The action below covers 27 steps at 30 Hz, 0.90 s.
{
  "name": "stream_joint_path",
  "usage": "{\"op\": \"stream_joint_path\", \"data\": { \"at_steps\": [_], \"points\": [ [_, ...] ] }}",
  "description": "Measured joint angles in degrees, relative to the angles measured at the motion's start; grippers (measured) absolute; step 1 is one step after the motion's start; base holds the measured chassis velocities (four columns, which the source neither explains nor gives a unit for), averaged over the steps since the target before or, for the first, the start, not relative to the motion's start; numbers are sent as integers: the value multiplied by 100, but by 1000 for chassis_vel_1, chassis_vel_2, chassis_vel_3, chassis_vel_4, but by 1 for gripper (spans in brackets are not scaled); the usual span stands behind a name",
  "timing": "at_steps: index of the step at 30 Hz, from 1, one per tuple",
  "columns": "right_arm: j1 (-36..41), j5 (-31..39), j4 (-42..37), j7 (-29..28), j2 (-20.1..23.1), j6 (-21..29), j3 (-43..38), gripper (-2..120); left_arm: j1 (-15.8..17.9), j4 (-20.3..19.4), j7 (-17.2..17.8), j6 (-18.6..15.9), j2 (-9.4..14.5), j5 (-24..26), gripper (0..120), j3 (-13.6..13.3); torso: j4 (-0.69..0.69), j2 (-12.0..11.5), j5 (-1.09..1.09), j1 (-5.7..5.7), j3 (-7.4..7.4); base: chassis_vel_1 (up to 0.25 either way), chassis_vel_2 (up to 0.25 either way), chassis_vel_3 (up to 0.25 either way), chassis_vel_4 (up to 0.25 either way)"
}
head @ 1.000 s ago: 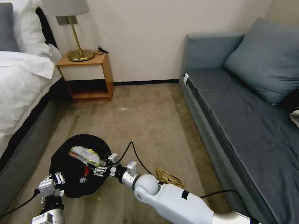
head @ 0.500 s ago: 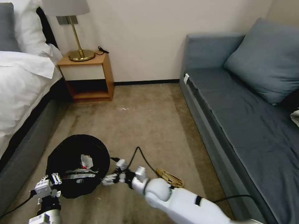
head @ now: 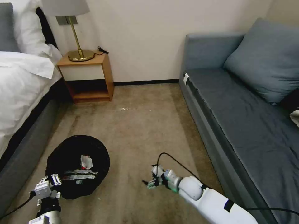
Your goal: Pick up the trash bin, then pick up the garbage on the floor and place it into the trash bin.
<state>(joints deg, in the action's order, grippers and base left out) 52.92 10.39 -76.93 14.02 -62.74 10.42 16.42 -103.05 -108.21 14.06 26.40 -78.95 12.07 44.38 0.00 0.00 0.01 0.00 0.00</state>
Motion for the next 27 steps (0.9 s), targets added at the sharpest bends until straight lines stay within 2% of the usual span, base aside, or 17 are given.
{"op": "stream_joint_path", "data": {
  "at_steps": [4, 9, 12, 13, 16, 17, 19, 21, 23, 26, 27],
  "points": [
    [121, -219, 236, 114, 17, 33, -271, 100, -19, 0, -19, 50, -3, 0, 5, -5, 0, 0, 0, 0, 0, 0, 0, 0, 0],
    [244, -333, 412, 554, 2, 81, -632, 96, -70, -26, -67, 129, 11, 19, 5, -4, 0, 0, -1, 0, 0, 0, 0, 0, 0],
    [331, -340, 433, 862, -38, 36, -821, 82, -123, -60, -141, 221, 18, 64, 5, -9, 0, 0, -1, 0, 0, 0, 0, 0, 0],
    [331, -340, 433, 862, -38, 36, -821, 82, -123, -60, -141, 221, 18, 64, 5, -9, 0, 0, -1, 0, 0, 0, 0, 0, 0],
    [407, -509, 559, 1007, -86, -57, -952, 68, -130, -61, -169, 280, 15, 78, 5, -10, 0, 0, -1, 0, 0, 0, 0, 0, 0],
    [407, -509, 559, 1007, -86, -57, -952, 68, -130, -61, -169, 280, 15, 78, 5, -10, 0, 0, -1, 0, 0, 0, 0, 0, 0],
    [421, -598, 666, 1060, -112, -116, -1025, 60, -135, -61, -174, 300, 13, 83, 5, -8, 0, 0, -1, 0, 0, 0, 0, 0, 0],
    [423, -670, 828, 1128, -141, -193, -1140, 48, -153, -61, -182, 318, 15, 85, 5, -2, 0, 0, -1, 0, 0, 0, 0, 0, 0],
    [421, -674, 858, 1141, -144, -211, -1165, 47, -156, -61, -183, 321, 16, 85, 5, 0, 0, 0, -1, 0, 0, 0, 0, 0, 0],
    [400, -677, 963, 1223, -140, -302, -1252, 33, -158, -61, -183, 325, 11, 84, 5, 7, 0, 0, -1, 0, 0, 0, 0, 0, 0],
    [400, -677, 963, 1223, -140, -302, -1252, 33, -158, -61, -183, 325, 11, 84, 5, 7, 0, 0, -1, 0, 0, 0, 0, 0, 0]
  ]
}}
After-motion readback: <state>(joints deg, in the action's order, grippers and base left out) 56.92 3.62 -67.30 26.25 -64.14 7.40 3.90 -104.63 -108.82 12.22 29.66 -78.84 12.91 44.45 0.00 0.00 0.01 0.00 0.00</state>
